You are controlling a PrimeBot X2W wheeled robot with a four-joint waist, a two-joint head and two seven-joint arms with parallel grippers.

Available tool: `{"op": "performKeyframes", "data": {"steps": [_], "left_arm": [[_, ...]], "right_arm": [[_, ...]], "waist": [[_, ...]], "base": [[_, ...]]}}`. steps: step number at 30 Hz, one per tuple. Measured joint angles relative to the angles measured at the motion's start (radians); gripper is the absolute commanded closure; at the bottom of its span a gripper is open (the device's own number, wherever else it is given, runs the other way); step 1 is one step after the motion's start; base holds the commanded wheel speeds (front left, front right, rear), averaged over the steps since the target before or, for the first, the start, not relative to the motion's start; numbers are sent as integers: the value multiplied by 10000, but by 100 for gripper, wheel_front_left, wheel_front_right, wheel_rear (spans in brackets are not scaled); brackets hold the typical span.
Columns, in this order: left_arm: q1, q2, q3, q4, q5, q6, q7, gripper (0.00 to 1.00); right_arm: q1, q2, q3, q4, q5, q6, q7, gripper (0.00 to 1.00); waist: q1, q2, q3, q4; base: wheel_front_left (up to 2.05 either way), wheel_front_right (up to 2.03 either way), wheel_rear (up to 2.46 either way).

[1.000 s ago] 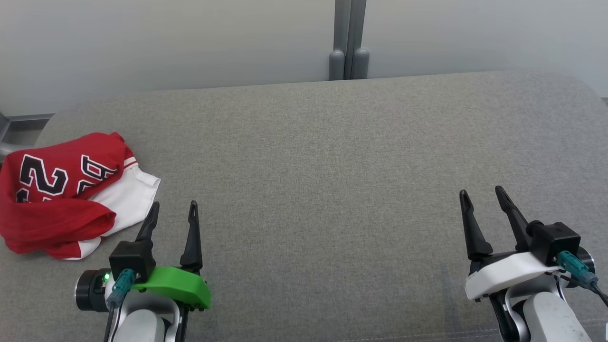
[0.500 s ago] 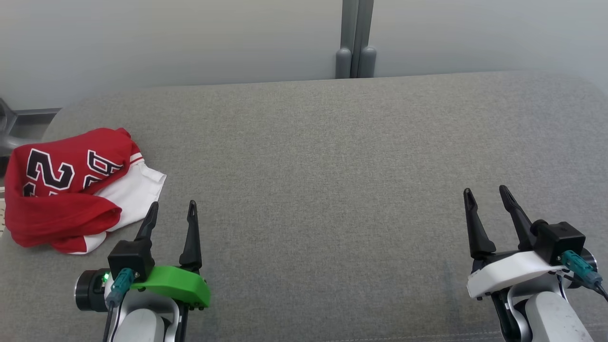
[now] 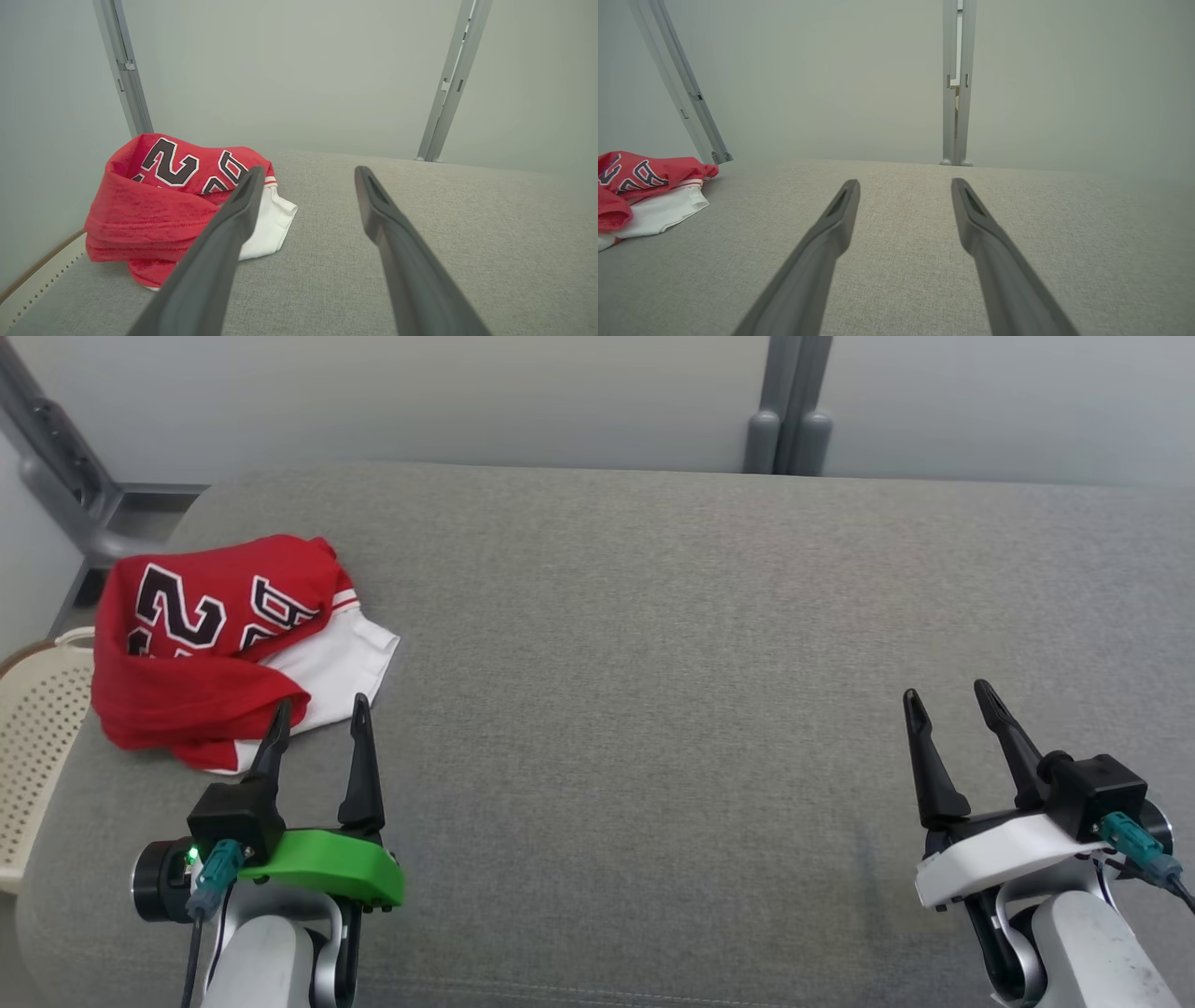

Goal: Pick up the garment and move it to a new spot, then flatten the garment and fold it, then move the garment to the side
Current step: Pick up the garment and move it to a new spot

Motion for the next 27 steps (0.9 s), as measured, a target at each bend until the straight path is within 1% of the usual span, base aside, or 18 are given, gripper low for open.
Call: {"op": "performKeyframes", "data": {"steps": [9, 10, 11, 17, 22, 27], "left_arm": [[-9, -84, 174, -12, -221, 61, -44, 0], [-6, -94, 215, -17, -236, 77, -46, 0], [-5, -100, 230, -29, -242, 77, -50, 0], [71, -136, 299, -127, -244, 75, -58, 0], [181, -150, 349, -148, -230, 73, -58, 0], [187, -167, 364, -159, -178, 52, -58, 0]], "right_arm": [[-264, -59, 393, -4, 52, 0, 15, 0], [-288, -67, 495, 33, 63, 2, 33, 0], [-294, -81, 533, 54, 92, 2, 58, 0], [-333, -104, 717, 159, 134, 2, 59, 0], [-334, -77, 761, 217, 146, 2, 59, 0], [-333, -69, 809, 245, 173, 2, 58, 0]], "waist": [[0, 0, 215, 1332], [0, 0, 246, 1643], [0, 0, 260, 1797], [0, 0, 307, 2604], [0, 0, 303, 3014], [0, 0, 253, 3055]], "base": [[0, 0, 0], [0, 0, 0], [0, 0, 0], [0, 0, 0], [0, 0, 0], [0, 0, 0]]}}
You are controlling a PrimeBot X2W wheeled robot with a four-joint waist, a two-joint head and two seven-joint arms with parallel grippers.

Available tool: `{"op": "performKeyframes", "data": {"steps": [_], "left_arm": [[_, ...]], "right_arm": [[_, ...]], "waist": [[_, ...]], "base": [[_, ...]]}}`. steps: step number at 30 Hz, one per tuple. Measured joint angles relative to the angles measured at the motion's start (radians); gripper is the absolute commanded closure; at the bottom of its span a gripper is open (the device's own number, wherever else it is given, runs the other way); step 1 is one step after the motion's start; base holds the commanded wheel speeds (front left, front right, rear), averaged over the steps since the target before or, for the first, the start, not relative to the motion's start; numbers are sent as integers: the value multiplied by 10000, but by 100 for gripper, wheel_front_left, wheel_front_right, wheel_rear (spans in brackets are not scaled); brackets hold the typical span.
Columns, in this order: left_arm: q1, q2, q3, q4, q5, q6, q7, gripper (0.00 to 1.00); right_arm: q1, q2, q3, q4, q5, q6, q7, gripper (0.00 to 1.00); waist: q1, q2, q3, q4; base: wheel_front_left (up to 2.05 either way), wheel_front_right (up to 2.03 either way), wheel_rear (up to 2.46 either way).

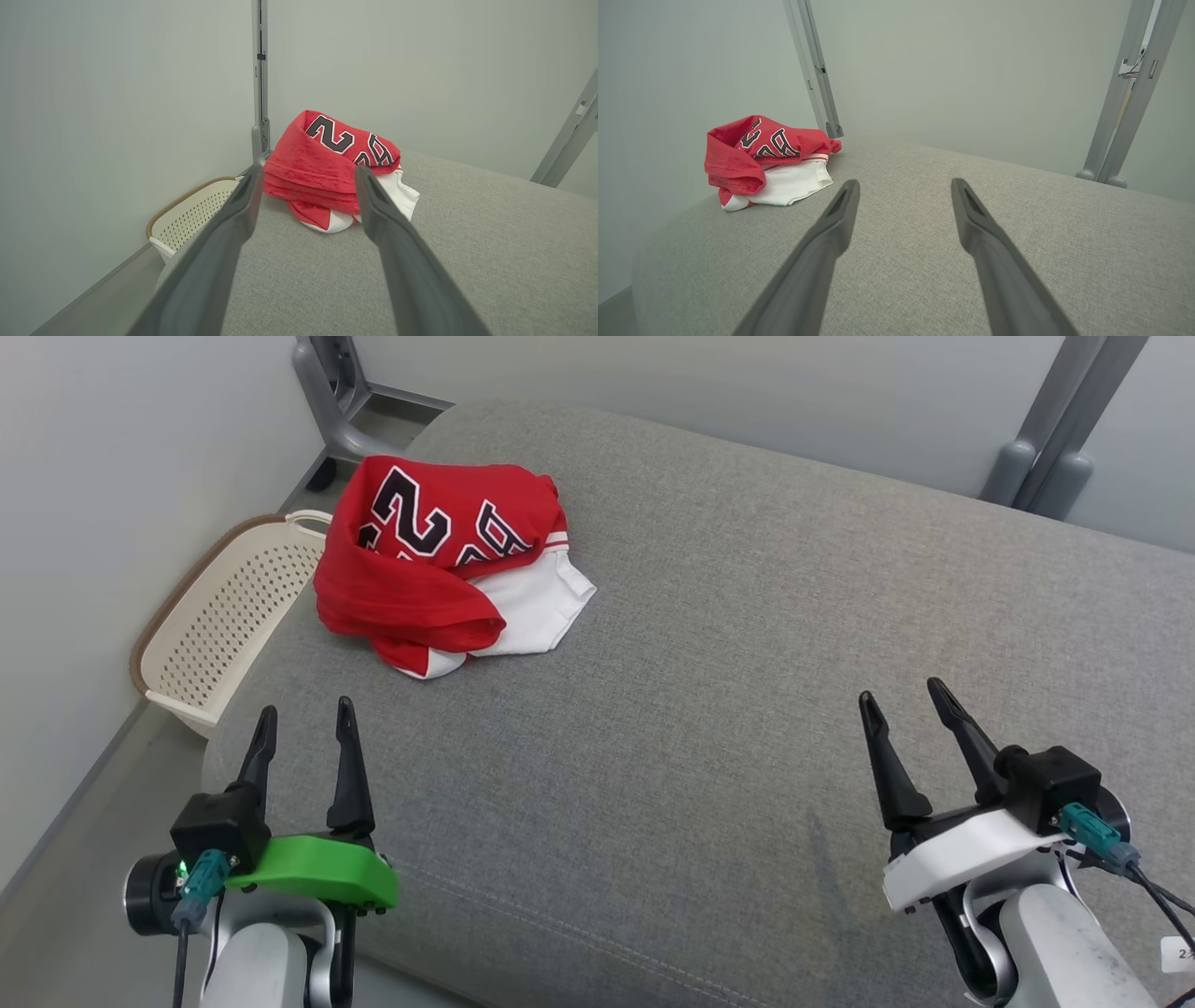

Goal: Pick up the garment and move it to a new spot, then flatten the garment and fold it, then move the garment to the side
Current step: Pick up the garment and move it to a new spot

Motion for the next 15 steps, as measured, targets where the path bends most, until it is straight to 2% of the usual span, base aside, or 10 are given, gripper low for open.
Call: {"op": "performKeyframes", "data": {"steps": [7, 11, 15], "left_arm": [[-16, -4, 21, 58, 48, -82, 0, 0], [-293, 52, -102, 63, 0, -330, 142, 0], [-1250, 341, -128, -221, -107, -596, 784, 0]], "right_arm": [[2, 33, -63, 48, 71, 0, -4, 0], [2, 27, -73, 40, 75, 0, -13, 0], [-47, -35, -79, -25, 75, 0, -12, 0]], "waist": [[0, 0, -22, -77], [1, 0, 28, -104], [0, 0, 153, -142]], "base": [[0, 0, 0], [0, 0, 0], [0, 0, 0]]}}
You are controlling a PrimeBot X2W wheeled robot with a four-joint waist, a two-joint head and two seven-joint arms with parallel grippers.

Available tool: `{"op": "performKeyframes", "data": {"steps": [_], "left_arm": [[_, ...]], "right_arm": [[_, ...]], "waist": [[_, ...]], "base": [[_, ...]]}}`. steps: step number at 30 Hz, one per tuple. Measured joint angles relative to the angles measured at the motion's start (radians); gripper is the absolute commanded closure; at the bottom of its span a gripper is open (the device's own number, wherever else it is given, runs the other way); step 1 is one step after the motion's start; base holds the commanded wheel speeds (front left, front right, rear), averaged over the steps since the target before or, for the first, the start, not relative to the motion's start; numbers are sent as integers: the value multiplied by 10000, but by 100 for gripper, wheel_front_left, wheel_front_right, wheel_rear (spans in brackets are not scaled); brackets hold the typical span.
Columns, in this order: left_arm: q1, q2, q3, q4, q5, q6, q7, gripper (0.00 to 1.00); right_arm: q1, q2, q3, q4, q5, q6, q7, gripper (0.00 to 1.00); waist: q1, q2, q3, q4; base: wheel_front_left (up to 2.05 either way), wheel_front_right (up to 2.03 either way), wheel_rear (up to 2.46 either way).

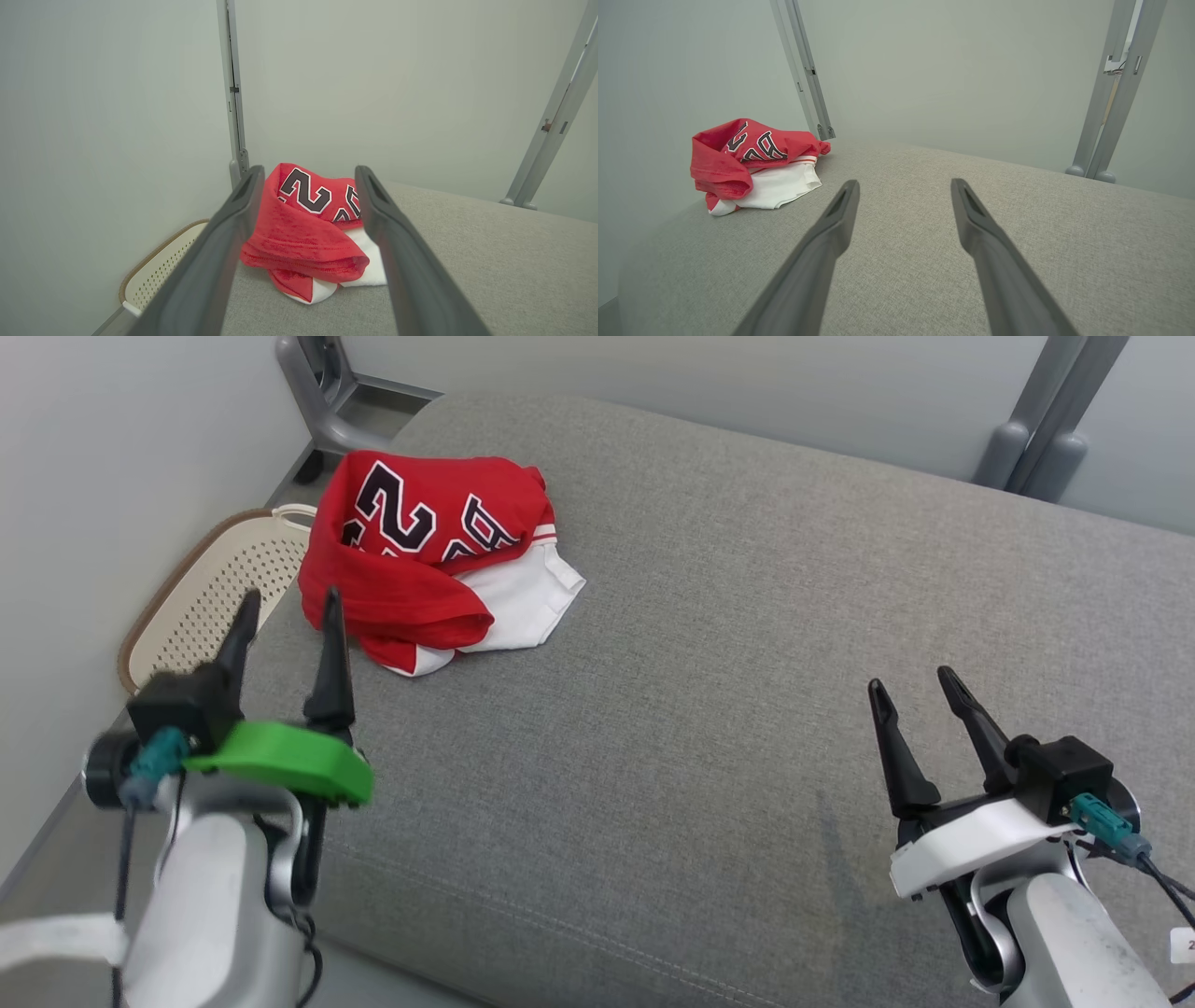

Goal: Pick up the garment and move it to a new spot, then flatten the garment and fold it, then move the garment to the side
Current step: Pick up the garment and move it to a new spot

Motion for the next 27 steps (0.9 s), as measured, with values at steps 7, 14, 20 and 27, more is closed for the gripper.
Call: {"op": "performKeyframes", "data": {"steps": [7, 14, 20, 27], "left_arm": [[-2586, 685, 161, 481, -602, -399, 1893, 0], [-4464, 1304, 366, 2826, -1592, -706, 3346, 0], [-5420, 1852, 489, 4809, -2286, -792, 3871, 0], [-5981, 2313, 441, 6441, -2715, -826, 4220, 0]], "right_arm": [[-379, -125, 79, -247, -73, 0, 90, 0], [-783, -265, 174, -410, -132, 0, 190, 0], [-1152, -477, 234, -564, -161, 0, 291, 0], [-1337, -619, 213, -639, -194, 0, 309, 0]], "waist": [[0, 0, 437, -205], [0, 0, 1109, -623], [1, 0, 1849, -1012], [1, 0, 2632, -1455]], "base": [[0, 0, 0], [0, 0, 0], [0, 0, 0], [0, 0, 0]]}}
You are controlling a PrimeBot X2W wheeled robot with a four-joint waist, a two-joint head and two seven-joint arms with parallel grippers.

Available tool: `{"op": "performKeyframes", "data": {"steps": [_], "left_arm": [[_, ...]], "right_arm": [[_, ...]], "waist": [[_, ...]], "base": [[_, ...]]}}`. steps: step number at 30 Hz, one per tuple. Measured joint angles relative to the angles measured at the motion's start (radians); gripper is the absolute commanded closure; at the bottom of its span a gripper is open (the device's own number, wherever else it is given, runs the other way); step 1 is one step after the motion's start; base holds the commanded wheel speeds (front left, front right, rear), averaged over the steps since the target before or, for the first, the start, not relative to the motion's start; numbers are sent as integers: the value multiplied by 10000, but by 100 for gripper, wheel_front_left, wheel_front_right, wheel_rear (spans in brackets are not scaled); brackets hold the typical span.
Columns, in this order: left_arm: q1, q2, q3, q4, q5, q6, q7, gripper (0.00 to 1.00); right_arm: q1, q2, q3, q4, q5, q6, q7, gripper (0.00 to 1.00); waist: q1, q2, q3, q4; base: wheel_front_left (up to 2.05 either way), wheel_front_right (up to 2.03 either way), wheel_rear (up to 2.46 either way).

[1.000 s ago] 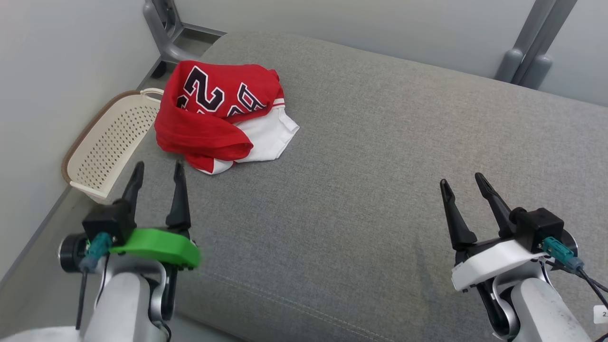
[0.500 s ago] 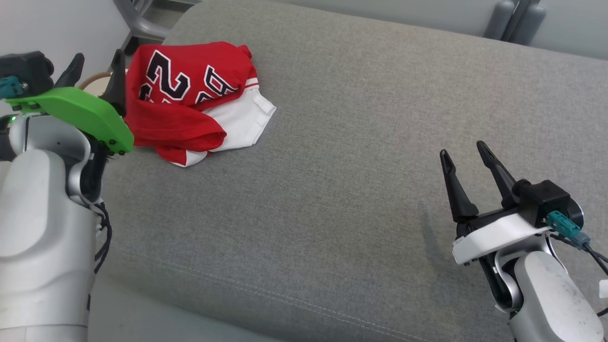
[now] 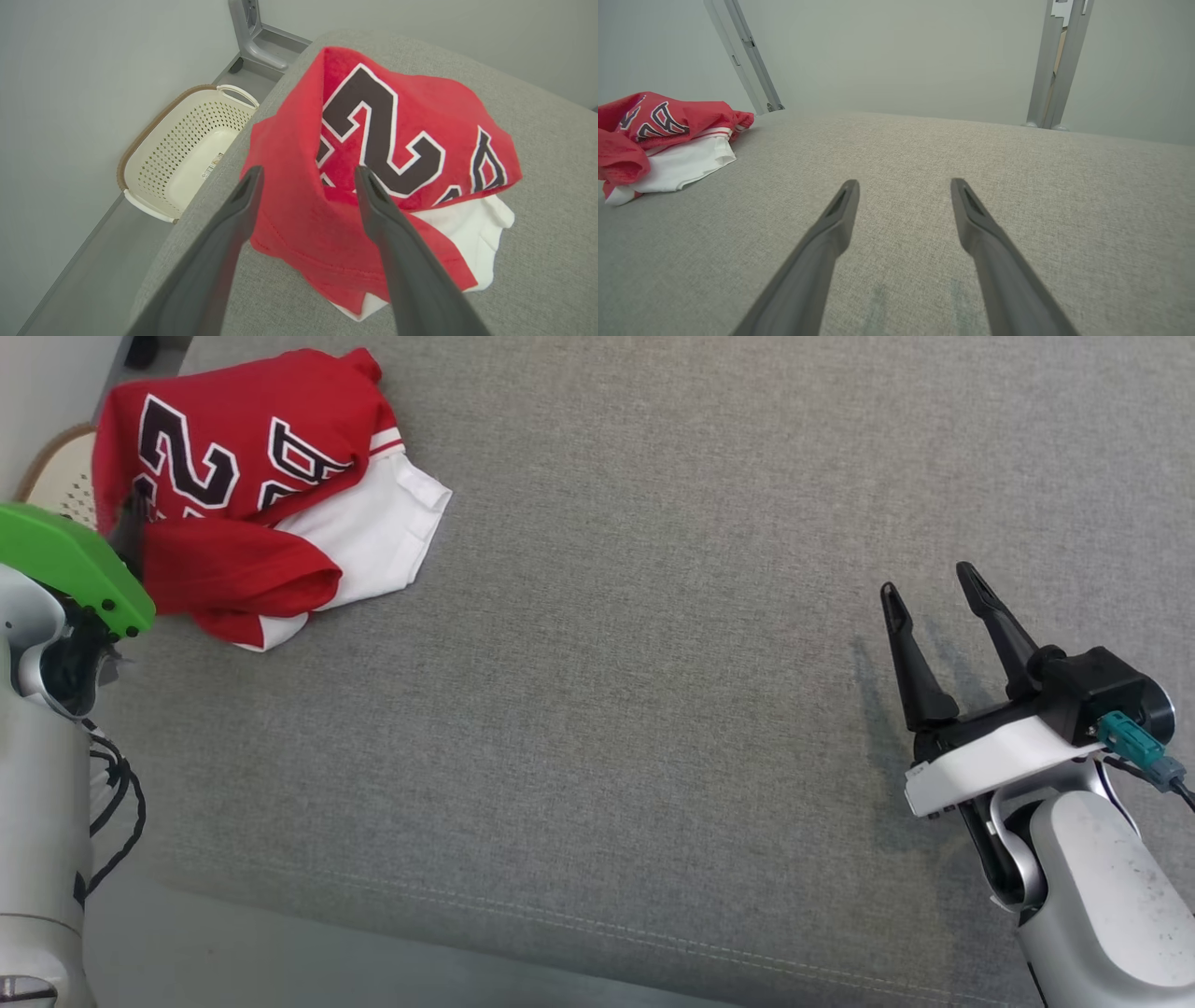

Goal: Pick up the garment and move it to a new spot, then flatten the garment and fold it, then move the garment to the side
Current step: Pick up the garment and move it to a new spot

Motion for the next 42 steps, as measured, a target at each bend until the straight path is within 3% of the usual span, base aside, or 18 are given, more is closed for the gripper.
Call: {"op": "performKeyframes", "data": {"steps": [4, 5, 7, 17, 21, 27, 34, 42], "left_arm": [[-192, 27, -157, 562, -257, -12, 247, 0], [-214, 44, -192, 700, -276, -12, 334, 24], [-240, 121, -207, 984, -362, -12, 383, 100], [-1115, 690, -489, 1229, 255, 447, -1607, 100], [-1933, 905, -823, 594, 736, 531, -2690, 100], [-2521, 867, -1312, -589, 1258, 612, -3488, 100], [-2247, 522, -1887, -2890, 1664, 765, -3705, 100], [-432, 52, -2782, -6353, 1856, 1101, -2826, 100]], "right_arm": [[-18, -33, -8, -17, -2, 0, -2, 0], [-47, -40, 0, -25, -8, 0, 0, 0], [-139, -46, 40, -50, -27, 0, 12, 0], [-151, -142, -163, -15, -35, 0, 10, 0], [25, -6, -268, 17, -36, 0, -35, 0], [223, 251, -387, 48, -52, 0, -125, 0], [580, 604, -485, -38, -63, 0, -219, 0], [897, 978, -502, -244, -50, 0, -290, 0]], "waist": [[0, 0, 279, -200], [0, 0, 328, -240], [-1, 0, 409, -311], [-1, 0, 317, -374], [-2, 0, -36, -297], [-2, 0, -619, -262], [-2, 0, -1313, -446], [-3, 0, -1680, -1239]], "base": [[0, 0, 0], [0, 0, 0], [0, 0, 0], [0, 0, 0], [0, 0, 0], [0, 0, 0], [0, 0, 0], [0, 0, 0]]}}
